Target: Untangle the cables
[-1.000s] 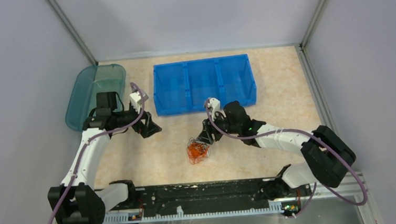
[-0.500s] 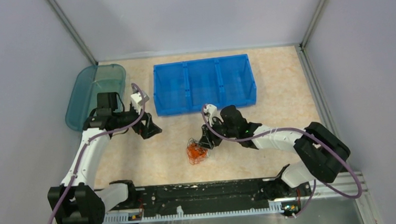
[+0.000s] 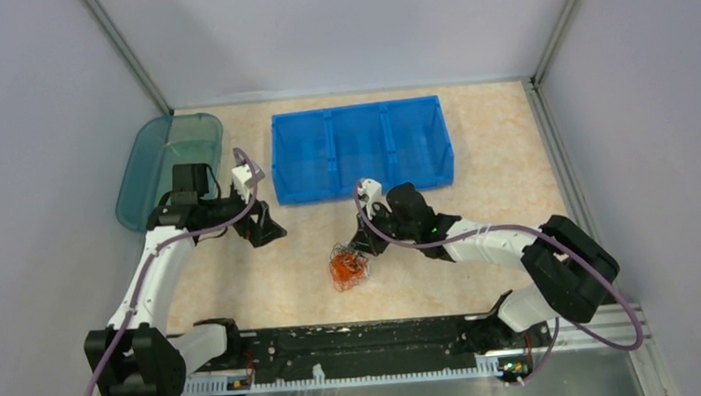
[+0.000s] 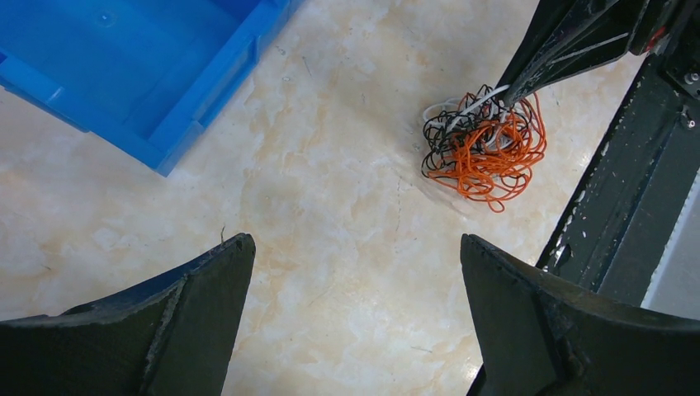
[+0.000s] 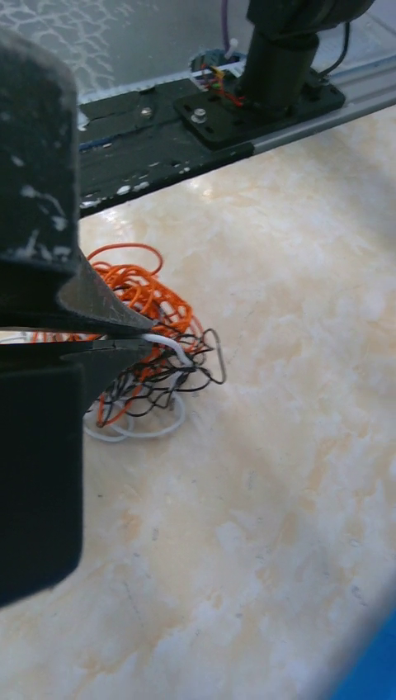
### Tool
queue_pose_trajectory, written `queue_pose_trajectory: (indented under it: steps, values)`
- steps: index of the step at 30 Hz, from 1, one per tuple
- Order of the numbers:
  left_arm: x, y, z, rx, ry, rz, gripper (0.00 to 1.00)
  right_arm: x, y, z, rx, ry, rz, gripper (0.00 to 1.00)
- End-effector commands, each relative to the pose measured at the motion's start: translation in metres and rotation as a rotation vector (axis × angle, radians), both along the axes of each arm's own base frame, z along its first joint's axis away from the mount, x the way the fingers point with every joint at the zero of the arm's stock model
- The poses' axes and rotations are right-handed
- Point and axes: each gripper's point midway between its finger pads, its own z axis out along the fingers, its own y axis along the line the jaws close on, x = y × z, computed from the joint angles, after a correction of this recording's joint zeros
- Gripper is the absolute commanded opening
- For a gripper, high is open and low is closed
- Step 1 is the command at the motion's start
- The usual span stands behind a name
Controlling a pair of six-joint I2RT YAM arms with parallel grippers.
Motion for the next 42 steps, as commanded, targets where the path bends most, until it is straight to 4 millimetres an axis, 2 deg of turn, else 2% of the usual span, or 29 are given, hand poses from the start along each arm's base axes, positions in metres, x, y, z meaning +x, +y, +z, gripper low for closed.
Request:
queue_pose_trajectory:
  steps: [1, 6, 8, 14, 16, 19, 23, 27, 29, 31, 33, 38, 42]
  values:
    - [0.0, -0.006, 0.022, -0.019, -0.063, -0.039, 1.0, 0.015, 0.023, 0.071, 0.15, -0.134, 0.008, 0.0]
    - [-0.011, -0.014, 0.031, -0.04, -0.076, -0.115, 1.0, 0.012, 0.036, 0.115, 0.259, -0.15, 0.041, 0.0]
    - [-0.022, -0.018, 0.036, -0.059, -0.056, -0.154, 1.0, 0.008, 0.041, 0.128, 0.303, -0.146, 0.06, 0.0]
    - [-0.036, -0.036, 0.047, -0.031, -0.077, -0.246, 1.0, -0.006, 0.052, 0.16, 0.411, -0.134, 0.123, 0.0]
    - [-0.043, -0.048, 0.045, -0.003, -0.086, -0.298, 1.0, -0.009, 0.055, 0.165, 0.444, -0.121, 0.144, 0.0]
    - [-0.043, -0.06, 0.046, 0.006, -0.075, -0.318, 0.96, -0.013, 0.06, 0.169, 0.477, -0.099, 0.171, 0.0]
    - [-0.042, -0.074, 0.051, 0.008, -0.083, -0.378, 0.87, -0.021, 0.064, 0.173, 0.51, -0.068, 0.227, 0.0]
    - [-0.052, -0.081, 0.06, -0.005, -0.104, -0.475, 0.75, -0.028, 0.067, 0.178, 0.545, -0.043, 0.254, 0.0]
    - [-0.064, -0.083, 0.061, -0.031, -0.113, -0.54, 0.71, -0.031, 0.069, 0.18, 0.555, -0.039, 0.273, 0.0]
    - [-0.082, -0.08, 0.059, -0.048, -0.112, -0.627, 0.72, -0.035, 0.071, 0.183, 0.559, -0.035, 0.295, 0.0]
    - [-0.09, -0.079, 0.062, -0.052, -0.153, -0.686, 0.73, -0.039, 0.072, 0.186, 0.562, -0.032, 0.315, 0.0]
    - [-0.08, -0.083, 0.081, -0.052, -0.209, -0.677, 0.73, -0.041, 0.072, 0.192, 0.576, -0.045, 0.324, 0.0]
    - [-0.082, -0.089, 0.087, -0.09, -0.183, -0.666, 0.68, -0.043, 0.073, 0.195, 0.581, -0.046, 0.328, 0.0]
